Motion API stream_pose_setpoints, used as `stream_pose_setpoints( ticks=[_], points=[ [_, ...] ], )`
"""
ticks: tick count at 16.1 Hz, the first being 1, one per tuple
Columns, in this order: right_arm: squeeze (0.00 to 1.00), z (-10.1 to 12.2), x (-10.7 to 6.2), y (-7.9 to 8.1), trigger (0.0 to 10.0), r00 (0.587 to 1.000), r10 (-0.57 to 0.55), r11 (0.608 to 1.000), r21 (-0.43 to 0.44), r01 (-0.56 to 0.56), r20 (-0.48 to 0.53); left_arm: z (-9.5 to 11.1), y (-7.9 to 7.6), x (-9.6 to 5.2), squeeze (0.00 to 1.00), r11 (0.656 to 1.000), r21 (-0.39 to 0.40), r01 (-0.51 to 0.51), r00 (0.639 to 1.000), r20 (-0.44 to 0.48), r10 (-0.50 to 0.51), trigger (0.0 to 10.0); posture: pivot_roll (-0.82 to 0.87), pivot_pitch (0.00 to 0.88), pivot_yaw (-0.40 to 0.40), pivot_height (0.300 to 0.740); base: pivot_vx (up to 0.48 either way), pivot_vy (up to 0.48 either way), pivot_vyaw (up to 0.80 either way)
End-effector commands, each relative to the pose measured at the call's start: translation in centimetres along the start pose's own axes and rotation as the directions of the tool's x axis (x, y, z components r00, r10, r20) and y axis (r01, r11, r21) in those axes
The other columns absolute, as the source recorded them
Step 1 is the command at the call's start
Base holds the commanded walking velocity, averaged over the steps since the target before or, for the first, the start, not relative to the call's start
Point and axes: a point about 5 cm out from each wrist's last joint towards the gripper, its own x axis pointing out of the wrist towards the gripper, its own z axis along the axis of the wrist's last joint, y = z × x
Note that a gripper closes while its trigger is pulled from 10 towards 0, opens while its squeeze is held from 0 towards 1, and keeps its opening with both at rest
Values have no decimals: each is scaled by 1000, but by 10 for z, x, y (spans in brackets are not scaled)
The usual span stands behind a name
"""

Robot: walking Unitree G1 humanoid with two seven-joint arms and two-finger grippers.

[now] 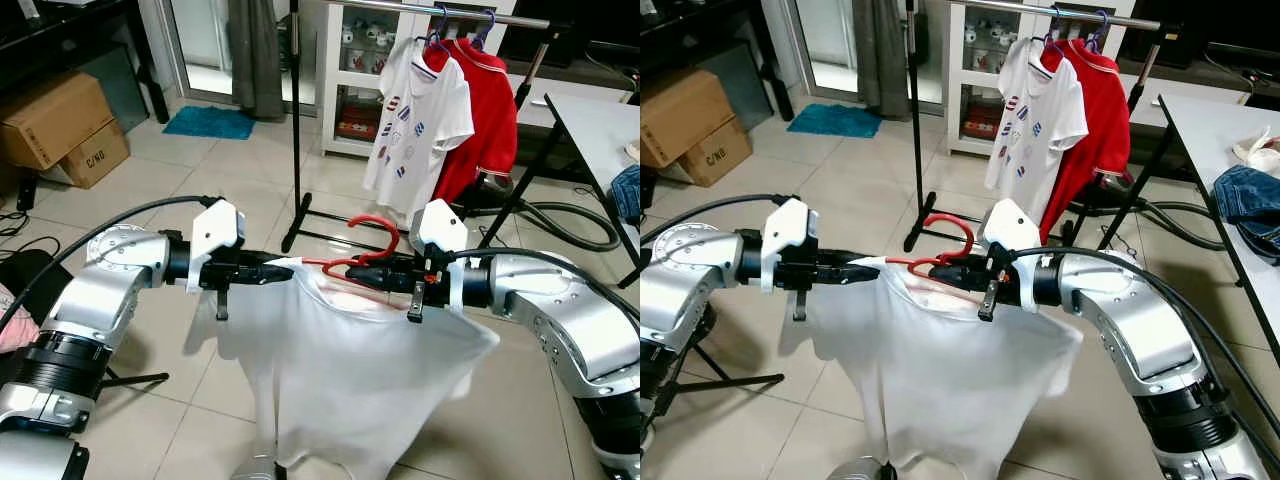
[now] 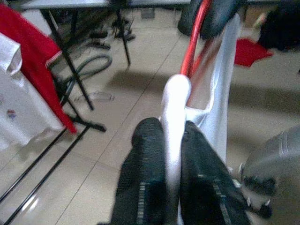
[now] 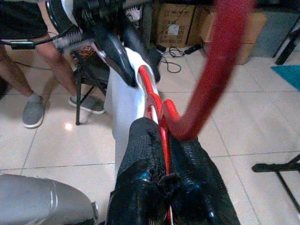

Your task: Hang hanger

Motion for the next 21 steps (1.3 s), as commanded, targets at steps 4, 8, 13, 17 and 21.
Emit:
stream_pose_setpoints(
  ticks=[4,8,13,17,21],
  points=[
    [0,-1,-1,2,0,999,47,999,-18,-47,-10,22,-1,-5,859,997,71,41,997,68,-46,10000,68,0,-1,740,0,0,0],
    [0,-3,-3,0,0,999,42,999,1,-42,-16,35,-1,-5,0,995,69,66,993,94,-73,10000,70,0,-4,740,0,0,0],
    [0,-28,0,-20,0,940,-340,925,175,338,-18,39,18,-24,0,933,-80,-350,916,179,359,10000,78,0,13,740,0,0,0],
    [0,-57,2,-14,0,816,-568,752,332,569,-111,-5,-3,-32,0,760,-204,-617,774,18,634,10000,79,0,-14,740,0,0,0],
    [0,-84,0,-7,10000,622,-733,528,348,775,-274,-37,-37,-20,0,523,-252,-814,562,-111,820,10000,92,0,-31,740,0,0,0]
  ],
)
